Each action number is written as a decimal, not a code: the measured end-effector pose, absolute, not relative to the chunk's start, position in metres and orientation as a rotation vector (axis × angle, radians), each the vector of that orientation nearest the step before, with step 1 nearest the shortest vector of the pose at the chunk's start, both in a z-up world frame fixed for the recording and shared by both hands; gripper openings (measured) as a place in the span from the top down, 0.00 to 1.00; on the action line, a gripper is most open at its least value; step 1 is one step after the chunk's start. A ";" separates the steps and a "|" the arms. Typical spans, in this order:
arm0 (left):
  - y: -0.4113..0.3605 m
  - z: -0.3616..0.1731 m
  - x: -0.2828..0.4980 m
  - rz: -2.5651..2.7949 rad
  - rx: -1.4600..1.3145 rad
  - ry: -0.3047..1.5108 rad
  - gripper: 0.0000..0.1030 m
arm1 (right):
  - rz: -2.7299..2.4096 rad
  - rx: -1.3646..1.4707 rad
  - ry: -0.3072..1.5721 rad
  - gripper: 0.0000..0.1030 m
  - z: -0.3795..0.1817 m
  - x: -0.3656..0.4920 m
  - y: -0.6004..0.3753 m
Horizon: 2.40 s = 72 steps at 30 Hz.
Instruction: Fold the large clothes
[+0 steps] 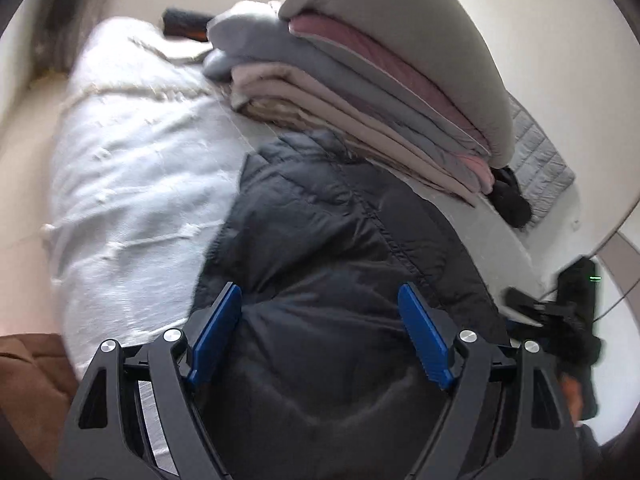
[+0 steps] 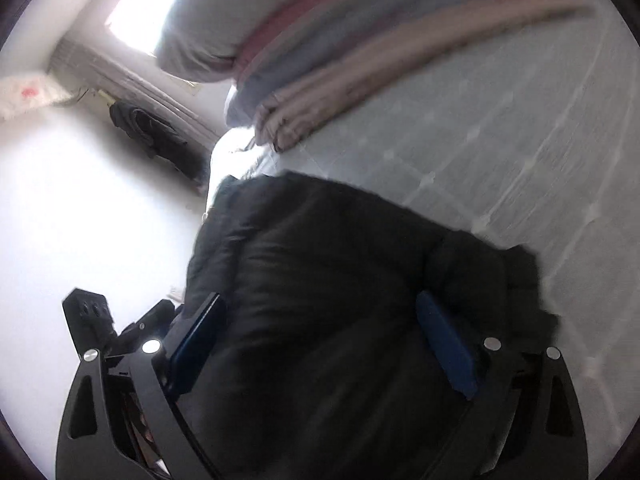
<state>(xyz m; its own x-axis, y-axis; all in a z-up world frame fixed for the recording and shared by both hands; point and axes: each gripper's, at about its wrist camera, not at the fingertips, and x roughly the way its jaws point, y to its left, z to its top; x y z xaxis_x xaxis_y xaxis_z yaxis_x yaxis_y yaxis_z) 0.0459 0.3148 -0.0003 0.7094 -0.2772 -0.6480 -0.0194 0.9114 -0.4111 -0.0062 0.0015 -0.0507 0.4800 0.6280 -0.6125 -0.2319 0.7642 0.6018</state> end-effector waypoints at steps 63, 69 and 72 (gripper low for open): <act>0.215 0.063 -0.136 0.069 -0.012 0.752 0.07 | 0.136 0.052 0.745 0.07 -0.004 -0.200 0.072; 0.215 0.063 -0.136 0.071 -0.013 0.753 0.07 | 0.139 0.051 0.746 0.07 -0.003 -0.200 0.072; 0.215 0.063 -0.136 0.073 -0.013 0.753 0.07 | 0.140 0.051 0.748 0.07 -0.004 -0.200 0.071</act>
